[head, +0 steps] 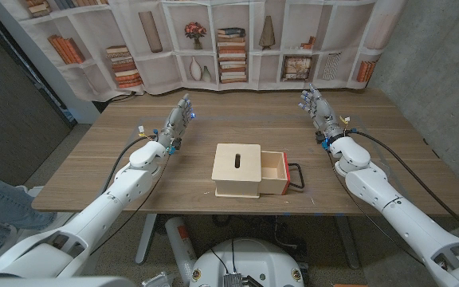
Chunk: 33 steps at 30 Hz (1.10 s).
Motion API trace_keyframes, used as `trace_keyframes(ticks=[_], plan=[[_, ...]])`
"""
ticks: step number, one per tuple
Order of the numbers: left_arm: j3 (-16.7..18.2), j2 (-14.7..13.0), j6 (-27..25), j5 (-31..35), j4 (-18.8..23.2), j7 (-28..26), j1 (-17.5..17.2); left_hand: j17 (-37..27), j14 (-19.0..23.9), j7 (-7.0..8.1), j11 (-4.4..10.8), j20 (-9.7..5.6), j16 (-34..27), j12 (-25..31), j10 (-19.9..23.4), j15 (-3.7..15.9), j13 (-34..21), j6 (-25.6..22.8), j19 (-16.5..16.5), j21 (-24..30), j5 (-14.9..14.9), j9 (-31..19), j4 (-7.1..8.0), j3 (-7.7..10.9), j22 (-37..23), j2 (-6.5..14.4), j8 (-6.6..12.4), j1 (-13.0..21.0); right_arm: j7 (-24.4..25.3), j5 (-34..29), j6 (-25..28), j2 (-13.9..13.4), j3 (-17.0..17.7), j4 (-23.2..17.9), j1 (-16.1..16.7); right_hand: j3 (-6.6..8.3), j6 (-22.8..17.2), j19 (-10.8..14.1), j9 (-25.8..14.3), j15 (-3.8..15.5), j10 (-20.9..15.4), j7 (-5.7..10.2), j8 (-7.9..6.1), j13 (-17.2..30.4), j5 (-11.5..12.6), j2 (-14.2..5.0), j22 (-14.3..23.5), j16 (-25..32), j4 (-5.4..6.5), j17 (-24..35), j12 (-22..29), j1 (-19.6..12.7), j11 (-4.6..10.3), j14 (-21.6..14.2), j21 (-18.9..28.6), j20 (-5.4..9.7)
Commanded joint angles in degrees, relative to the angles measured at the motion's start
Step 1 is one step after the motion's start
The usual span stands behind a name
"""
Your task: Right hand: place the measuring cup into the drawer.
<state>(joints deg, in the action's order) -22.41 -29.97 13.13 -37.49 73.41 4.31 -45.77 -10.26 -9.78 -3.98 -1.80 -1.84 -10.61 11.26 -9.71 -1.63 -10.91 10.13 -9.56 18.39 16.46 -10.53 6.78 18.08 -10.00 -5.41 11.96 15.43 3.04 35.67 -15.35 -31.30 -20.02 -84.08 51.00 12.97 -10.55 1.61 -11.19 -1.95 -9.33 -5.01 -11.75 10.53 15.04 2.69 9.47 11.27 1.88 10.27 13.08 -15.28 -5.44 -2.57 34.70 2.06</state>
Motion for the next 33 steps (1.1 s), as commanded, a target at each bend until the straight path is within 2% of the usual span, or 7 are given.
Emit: trace_keyframes(ticks=[1, 10, 33], plan=[[-0.39, 0.17, -0.46, 0.03, -0.59, 0.23, 0.31, -0.22, -4.08, -0.14, -0.09, -0.5, -0.03, 0.11, -0.82, -0.34, -0.16, 0.6, -6.31, -0.15, 0.2, -0.26, -0.57, 0.15, -0.18, -0.06, -0.24, 0.79, 0.13, 0.53, -0.86, -1.07, 1.21, -2.58, 1.82, 0.28, -0.61, 0.71, 0.01, 0.07, -0.52, 0.06, -0.08, 0.14, 0.01, -0.08, 0.26, 0.49, -0.48, 0.06, 0.25, -0.97, 0.21, -0.69, -0.28, 1.16], [-0.67, 0.13, -0.87, 0.46, -0.67, 0.11, 0.8, -0.21, -4.15, -0.13, -0.09, -0.35, -0.04, 0.16, -0.83, -0.35, -0.08, 0.63, -6.41, -0.45, 0.21, -0.26, -0.78, 0.18, -0.2, 0.12, -0.31, 1.15, -0.74, 0.24, -2.21, -1.39, 1.36, -2.98, 2.34, 0.3, -0.63, 1.07, 0.05, -0.09, -0.82, 0.1, -0.01, 0.15, -0.11, -0.04, 0.27, 0.46, -0.77, 0.06, 0.29, -1.32, 0.27, -1.0, -0.53, 1.11], [-0.86, -0.04, -0.98, 0.4, -1.91, 1.52, 1.65, -0.19, -4.0, -0.1, -0.04, -0.28, -0.16, 0.28, -0.72, -0.33, 0.02, 0.52, -6.44, -1.03, 0.2, -0.28, -1.24, 0.23, -0.23, 0.45, -0.36, 1.94, -0.07, 0.47, -3.08, -3.11, 3.06, -8.07, 5.55, 0.24, -0.67, 1.98, 0.1, -0.07, -1.55, 0.2, 0.1, 0.16, -0.41, 0.02, 0.28, 0.6, -1.24, 0.13, 0.39, -1.8, 0.51, -2.09, -1.1, 0.66]])
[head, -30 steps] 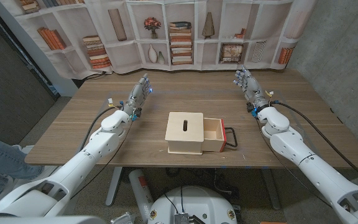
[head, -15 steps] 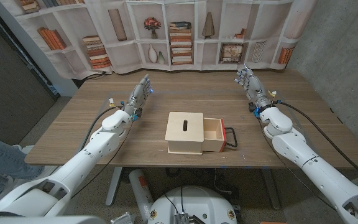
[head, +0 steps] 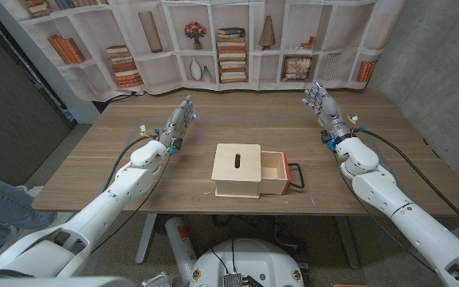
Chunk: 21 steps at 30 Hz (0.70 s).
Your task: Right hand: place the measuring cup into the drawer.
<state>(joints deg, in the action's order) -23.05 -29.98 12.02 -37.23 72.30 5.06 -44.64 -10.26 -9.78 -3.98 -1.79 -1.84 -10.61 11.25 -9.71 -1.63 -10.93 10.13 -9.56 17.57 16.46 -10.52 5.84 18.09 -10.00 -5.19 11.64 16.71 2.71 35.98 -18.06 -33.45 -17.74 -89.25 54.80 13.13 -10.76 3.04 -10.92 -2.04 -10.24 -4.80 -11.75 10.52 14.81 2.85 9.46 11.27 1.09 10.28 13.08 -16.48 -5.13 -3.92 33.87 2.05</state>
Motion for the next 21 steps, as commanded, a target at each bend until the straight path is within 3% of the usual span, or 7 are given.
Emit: trace_keyframes(ticks=[1, 21], plan=[[-0.2, 0.01, 0.21, 0.14, -0.86, 0.79, 0.55, -0.2, -4.0, -0.12, -0.01, -0.31, -0.16, 0.27, -0.77, -0.35, 0.04, 0.53, -6.4, -0.22, 0.2, -0.29, -0.33, 0.22, -0.23, 0.24, -0.06, 0.69, 0.36, 0.11, -0.32, -1.1, 0.86, -3.23, 1.92, 0.09, -0.49, 0.6, -0.16, 0.06, -0.69, 0.02, 0.1, 0.17, -0.2, -0.15, 0.29, 0.6, -0.47, 0.12, 0.41, -0.63, 0.12, -0.8, -0.29, 0.7], [-0.08, 0.46, 0.88, -0.5, -2.14, 2.11, 0.92, -0.19, -3.47, -0.12, 0.09, -0.26, -0.34, 0.54, -0.12, -0.48, 0.1, -0.36, -6.21, -0.61, 0.16, -0.3, -0.65, 0.24, -0.26, 0.51, 0.19, 1.27, -0.07, 0.52, -0.71, -3.24, 2.53, -7.03, 5.17, 0.15, -0.75, 1.22, -0.14, 0.06, -1.1, 0.19, 0.08, 0.18, -0.52, -0.57, 0.31, 0.6, -0.52, 0.24, 0.43, -0.69, 0.27, -1.22, -0.72, 0.63]])
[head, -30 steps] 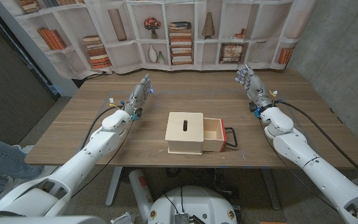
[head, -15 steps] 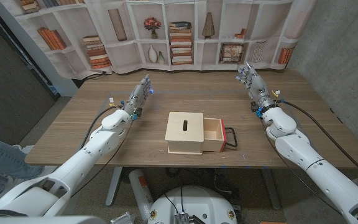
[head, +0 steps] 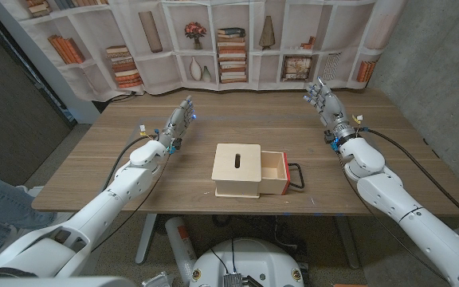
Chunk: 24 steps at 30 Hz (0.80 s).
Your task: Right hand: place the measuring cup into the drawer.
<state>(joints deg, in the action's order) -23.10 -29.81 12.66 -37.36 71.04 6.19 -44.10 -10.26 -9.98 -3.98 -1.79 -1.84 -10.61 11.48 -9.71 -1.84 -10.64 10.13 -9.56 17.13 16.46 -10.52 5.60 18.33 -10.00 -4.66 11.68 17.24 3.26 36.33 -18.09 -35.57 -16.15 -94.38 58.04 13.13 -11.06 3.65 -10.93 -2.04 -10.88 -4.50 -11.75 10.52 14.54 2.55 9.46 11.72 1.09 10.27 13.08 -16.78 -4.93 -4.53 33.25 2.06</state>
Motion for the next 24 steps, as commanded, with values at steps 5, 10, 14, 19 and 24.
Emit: trace_keyframes(ticks=[5, 10, 14, 19, 24], plan=[[-0.16, 0.21, 0.06, -0.39, -1.19, 1.49, 0.6, -0.19, -3.24, -0.12, 0.09, -0.27, -0.34, 0.32, -0.11, -0.26, -0.18, -0.43, -6.24, -0.28, 0.15, -0.3, -0.47, 0.0, -0.27, 0.04, 0.15, 0.85, -0.25, -0.23, -1.45, -1.43, 1.52, -2.42, 2.96, 0.15, -0.51, 0.7, -0.13, 0.07, -0.48, -0.1, 0.07, 0.18, -0.33, -0.31, 0.32, 0.16, -0.59, 0.26, 0.4, -0.46, 0.1, -0.78, -0.24, 0.65], [-0.23, -0.06, -0.27, -0.28, -1.07, 1.58, 0.68, -0.19, -3.23, -0.14, 0.1, -0.2, -0.33, 0.33, -0.07, -0.25, -0.17, -0.43, -6.28, -0.37, 0.13, -0.3, -0.53, 0.0, -0.27, 0.09, 0.13, 0.95, -0.06, -0.58, -2.0, -2.1, 2.24, -3.06, 4.18, 0.17, -0.55, 0.84, -0.13, 0.18, -0.49, -0.04, 0.08, 0.19, -0.4, -0.34, 0.32, 0.14, -0.68, 0.25, 0.37, -0.58, 0.2, -0.88, -0.36, 0.65], [-0.23, -0.47, -0.92, -0.16, -0.53, 1.29, 0.63, -0.19, -3.17, -0.11, 0.08, -0.2, -0.35, 0.37, 0.04, -0.23, -0.16, -0.56, -6.25, -0.44, 0.12, -0.31, -0.57, 0.01, -0.28, 0.14, 0.15, 1.04, -0.5, 0.32, -2.29, -2.31, 2.89, -3.29, 5.01, 0.21, -0.6, 1.0, -0.13, 0.2, -0.55, -0.01, 0.08, 0.19, -0.46, -0.43, 0.33, 0.14, -0.74, 0.26, 0.36, -0.67, 0.27, -1.0, -0.44, 0.7], [-0.33, -0.77, -1.26, -0.01, -0.2, 1.37, 0.69, -0.19, -3.11, -0.12, 0.07, -0.2, -0.35, 0.39, 0.12, -0.21, -0.16, -0.64, -6.2, -0.52, 0.11, -0.31, -0.63, 0.01, -0.28, 0.2, 0.16, 1.16, -0.36, 0.58, -2.26, -2.64, 3.5, -3.49, 5.79, 0.31, -0.64, 1.31, -0.12, 0.22, -0.62, 0.04, 0.09, 0.19, -0.54, -0.58, 0.33, 0.11, -0.88, 0.24, 0.34, -0.92, 0.25, -1.13, -0.54, 0.76], [-0.33, -0.78, -1.29, -0.03, -0.09, 1.38, 0.65, -0.19, -3.05, -0.1, 0.11, -0.22, -0.36, 0.38, 0.13, -0.24, -0.15, -0.68, -6.1, -0.58, 0.09, -0.31, -0.69, -0.01, -0.29, 0.25, 0.14, 1.26, -0.41, 0.23, -2.73, -2.92, 3.9, -3.44, 6.3, 0.36, -0.69, 1.44, -0.12, 0.29, -0.72, 0.08, 0.09, 0.19, -0.62, -0.66, 0.33, 0.11, -1.0, 0.24, 0.34, -1.08, 0.31, -1.29, -0.67, 0.72]])
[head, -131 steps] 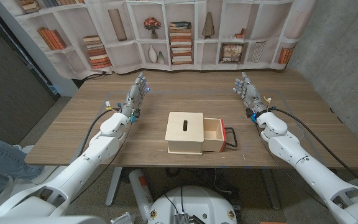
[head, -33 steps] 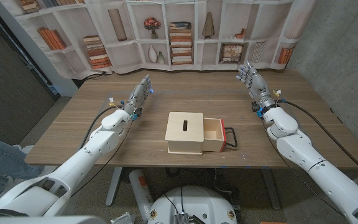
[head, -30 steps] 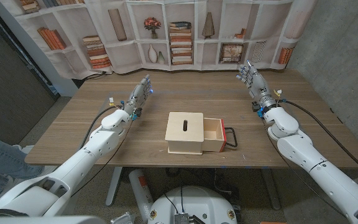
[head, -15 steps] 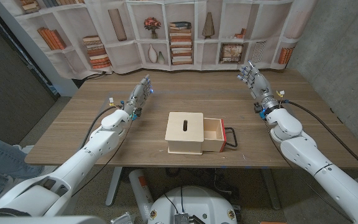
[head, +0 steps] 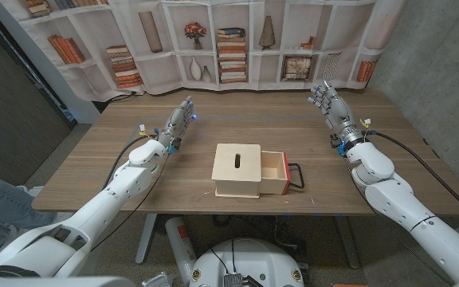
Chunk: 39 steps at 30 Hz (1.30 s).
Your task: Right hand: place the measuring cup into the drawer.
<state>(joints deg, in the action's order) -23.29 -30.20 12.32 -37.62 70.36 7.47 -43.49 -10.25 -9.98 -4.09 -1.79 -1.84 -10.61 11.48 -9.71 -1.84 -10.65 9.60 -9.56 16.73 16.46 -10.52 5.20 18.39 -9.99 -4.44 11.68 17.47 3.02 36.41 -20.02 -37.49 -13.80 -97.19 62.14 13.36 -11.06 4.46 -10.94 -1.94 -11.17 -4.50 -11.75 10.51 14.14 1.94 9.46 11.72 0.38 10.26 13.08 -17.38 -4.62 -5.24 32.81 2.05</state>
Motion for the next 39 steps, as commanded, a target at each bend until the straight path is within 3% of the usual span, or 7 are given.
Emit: trace_keyframes(ticks=[1, 14, 39], plan=[[-0.13, -0.41, -0.96, 0.21, 0.62, 0.11, 0.03, -0.19, -3.05, 0.01, 0.11, -0.22, -0.36, 0.39, 0.13, -0.26, -0.14, -0.15, -6.12, -0.22, 0.08, -0.31, -0.3, -0.07, -0.29, 0.04, 0.13, 1.05, -0.03, 0.08, -0.72, -1.11, 1.67, -0.79, 2.31, 0.14, -0.71, 0.66, -0.11, 0.16, -0.44, 0.09, 0.09, 0.2, -0.24, -0.07, 0.34, 0.11, -0.31, 0.24, 0.35, -0.52, 0.02, -0.63, -0.26, 0.72], [0.06, -0.59, -0.85, 0.17, 0.81, 0.1, 0.06, -0.2, -3.01, -0.03, 0.08, -0.23, -0.33, 0.34, 0.08, -0.26, -0.13, -0.19, -6.04, -0.43, 0.02, -0.32, -0.42, -0.11, -0.31, 0.15, 0.07, 1.27, 1.64, -1.51, -0.58, -2.9, 3.76, -3.24, 4.8, 0.21, -0.75, 0.97, -0.11, 0.22, -0.57, 0.21, 0.12, 0.2, -0.43, -0.17, 0.34, 0.05, -0.59, 0.23, 0.31, -0.88, 0.09, -0.85, -0.56, 0.7], [0.14, -0.01, 0.02, 0.15, 0.6, 0.08, 0.28, -0.21, -3.03, -0.26, -0.49, -0.97, -0.27, 0.26, -0.05, -0.58, -0.11, -0.07, -5.72, -0.82, -0.14, -0.33, -0.6, -0.28, -0.33, 0.29, -0.11, 1.58, 4.29, -2.59, -1.07, -3.67, 8.35, -7.23, 10.61, 0.12, -0.83, 1.06, -0.11, 0.22, -0.82, 0.23, 0.17, 0.21, -0.82, -0.27, 0.37, -0.01, -0.72, 0.33, 0.26, -0.88, 0.28, -1.17, -1.27, 0.51]])
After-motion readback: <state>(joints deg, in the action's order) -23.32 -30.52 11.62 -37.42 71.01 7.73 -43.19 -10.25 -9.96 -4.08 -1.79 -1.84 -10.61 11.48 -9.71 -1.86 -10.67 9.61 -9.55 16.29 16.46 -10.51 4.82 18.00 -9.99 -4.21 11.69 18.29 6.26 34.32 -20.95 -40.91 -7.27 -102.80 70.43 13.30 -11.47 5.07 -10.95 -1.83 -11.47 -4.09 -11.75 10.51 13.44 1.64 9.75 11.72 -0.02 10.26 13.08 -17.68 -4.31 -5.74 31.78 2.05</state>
